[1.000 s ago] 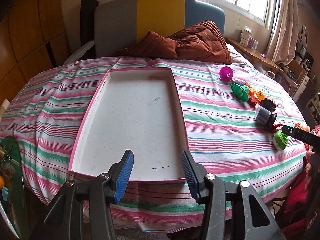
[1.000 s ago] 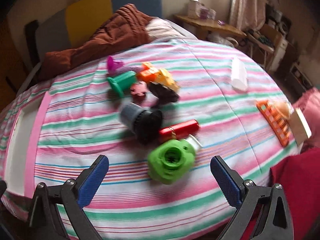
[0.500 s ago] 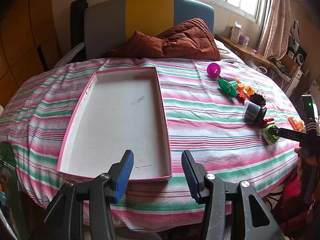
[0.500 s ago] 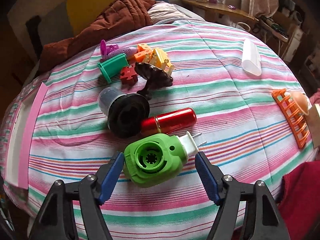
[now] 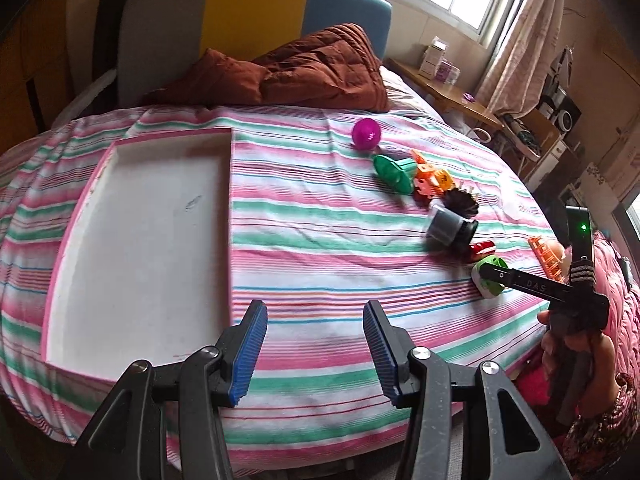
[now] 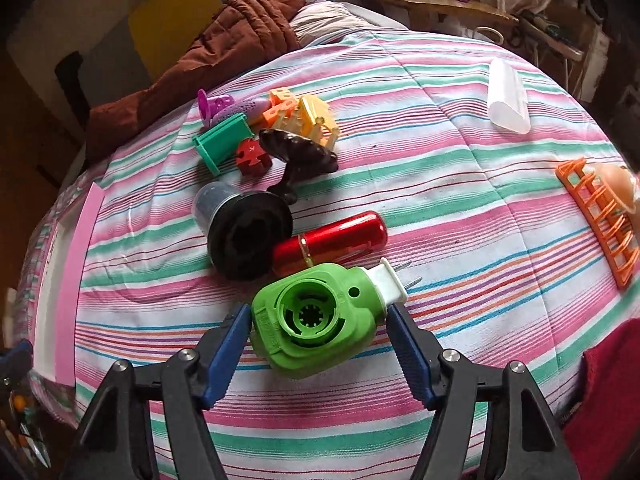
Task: Organize rigid objects
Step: 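Close the right gripper on the green plug-in device, then grasp the black-based clear cup with the left gripper while the right holds the green device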
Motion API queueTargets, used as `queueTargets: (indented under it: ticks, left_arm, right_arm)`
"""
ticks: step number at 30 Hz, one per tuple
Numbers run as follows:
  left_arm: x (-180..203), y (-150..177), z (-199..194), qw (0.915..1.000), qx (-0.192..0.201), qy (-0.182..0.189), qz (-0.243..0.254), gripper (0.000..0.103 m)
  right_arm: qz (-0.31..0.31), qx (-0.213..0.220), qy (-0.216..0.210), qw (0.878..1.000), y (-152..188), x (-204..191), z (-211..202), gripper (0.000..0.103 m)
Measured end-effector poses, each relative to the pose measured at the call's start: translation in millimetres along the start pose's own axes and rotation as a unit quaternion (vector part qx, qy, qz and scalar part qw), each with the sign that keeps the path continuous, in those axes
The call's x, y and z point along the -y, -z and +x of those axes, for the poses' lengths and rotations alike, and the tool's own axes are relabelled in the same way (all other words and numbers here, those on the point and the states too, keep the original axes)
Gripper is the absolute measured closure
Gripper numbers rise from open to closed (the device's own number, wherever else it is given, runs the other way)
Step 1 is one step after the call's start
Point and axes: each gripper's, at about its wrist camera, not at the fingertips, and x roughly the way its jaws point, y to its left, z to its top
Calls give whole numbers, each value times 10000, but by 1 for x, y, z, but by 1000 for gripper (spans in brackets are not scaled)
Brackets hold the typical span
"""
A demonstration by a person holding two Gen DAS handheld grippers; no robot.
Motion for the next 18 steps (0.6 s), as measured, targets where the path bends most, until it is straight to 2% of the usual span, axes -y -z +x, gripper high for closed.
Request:
queueTargets:
  ticks: [4,6,9,12,18]
  left_arm:
    - [20,-13,20,9993,-207,300,80,49]
    - [31,-22,32,9987,-294,423,48,44]
    - [48,-34,51,9973,-392,614,-66,44]
    - [69,-49,65,9970,-388,672,-51,42]
    - [125,-74,97,9953,-492,743,376,42]
  right_arm:
    - [111,-81,375,9992,-1,8,-1,33]
    - [140,-117,439,9989,-2,11,-2,33]
    - [118,-157,553,9983,-3,12,-2,33]
    - [125,-162,649,9977,-4,15,-4,33]
    - [353,-178,794,9961,-8,28,-6,33]
